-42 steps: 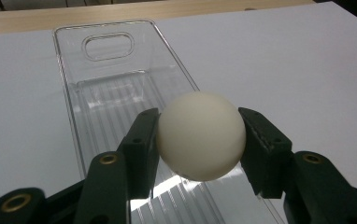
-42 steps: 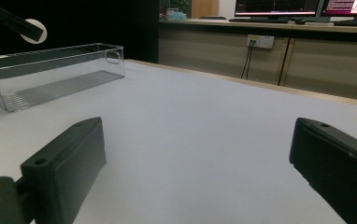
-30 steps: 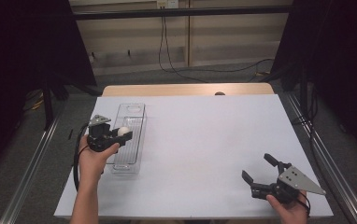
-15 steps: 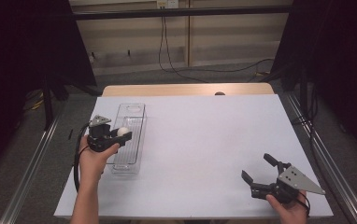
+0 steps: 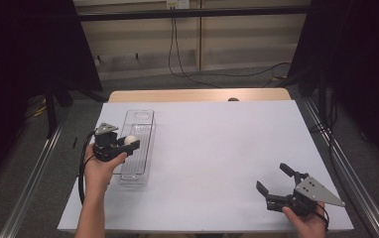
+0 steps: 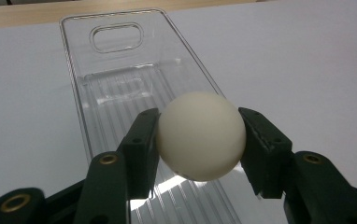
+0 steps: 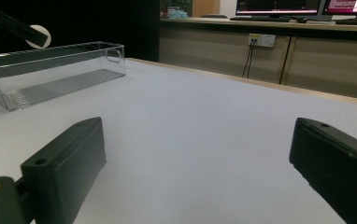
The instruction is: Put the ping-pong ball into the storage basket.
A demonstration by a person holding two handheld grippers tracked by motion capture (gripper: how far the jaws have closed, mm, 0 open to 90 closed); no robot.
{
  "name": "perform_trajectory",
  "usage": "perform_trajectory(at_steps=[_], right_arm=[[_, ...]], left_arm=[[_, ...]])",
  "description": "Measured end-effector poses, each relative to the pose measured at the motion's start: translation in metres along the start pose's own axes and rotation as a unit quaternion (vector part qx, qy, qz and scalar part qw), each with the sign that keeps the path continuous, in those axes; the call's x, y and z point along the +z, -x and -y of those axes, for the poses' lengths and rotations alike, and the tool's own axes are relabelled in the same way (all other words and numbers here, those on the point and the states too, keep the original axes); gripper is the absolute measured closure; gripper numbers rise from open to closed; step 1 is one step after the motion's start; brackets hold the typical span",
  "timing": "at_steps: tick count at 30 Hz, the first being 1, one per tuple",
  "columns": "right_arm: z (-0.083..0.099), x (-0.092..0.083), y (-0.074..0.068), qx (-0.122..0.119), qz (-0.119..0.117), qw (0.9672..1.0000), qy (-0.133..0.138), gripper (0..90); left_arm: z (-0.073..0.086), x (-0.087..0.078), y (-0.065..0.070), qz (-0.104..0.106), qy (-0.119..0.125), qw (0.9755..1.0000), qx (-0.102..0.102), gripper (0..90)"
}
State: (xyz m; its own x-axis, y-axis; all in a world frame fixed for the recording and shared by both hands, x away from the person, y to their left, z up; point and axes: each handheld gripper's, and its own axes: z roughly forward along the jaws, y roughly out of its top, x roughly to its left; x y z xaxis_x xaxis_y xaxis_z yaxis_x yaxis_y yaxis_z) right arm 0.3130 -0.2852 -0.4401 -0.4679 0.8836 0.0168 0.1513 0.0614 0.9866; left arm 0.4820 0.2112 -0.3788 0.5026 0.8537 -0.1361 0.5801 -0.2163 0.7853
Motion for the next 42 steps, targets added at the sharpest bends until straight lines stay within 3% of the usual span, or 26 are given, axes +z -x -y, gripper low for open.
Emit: perform_trajectory(at_steps=[27, 33, 42], right_arm=[[0.0, -0.001, 0.0, -0.001, 0.002, 1.0, -0.001, 3.4], [0.0, -0.001, 0.0, 0.0, 0.002, 1.0, -0.001, 3.4], [0.0, -0.001, 0.0, -0.001, 0.003, 1.0, 0.0, 3.4]], left_arm=[[0.005, 0.009, 0.0, -0.003, -0.007, 0.9999, -0.008, 50.8], [0.006, 0.01, -0.002, -0.005, -0.015, 0.9999, 0.001, 50.8], [0.006, 0.011, -0.001, -0.01, -0.015, 0.9998, -0.002, 50.7]])
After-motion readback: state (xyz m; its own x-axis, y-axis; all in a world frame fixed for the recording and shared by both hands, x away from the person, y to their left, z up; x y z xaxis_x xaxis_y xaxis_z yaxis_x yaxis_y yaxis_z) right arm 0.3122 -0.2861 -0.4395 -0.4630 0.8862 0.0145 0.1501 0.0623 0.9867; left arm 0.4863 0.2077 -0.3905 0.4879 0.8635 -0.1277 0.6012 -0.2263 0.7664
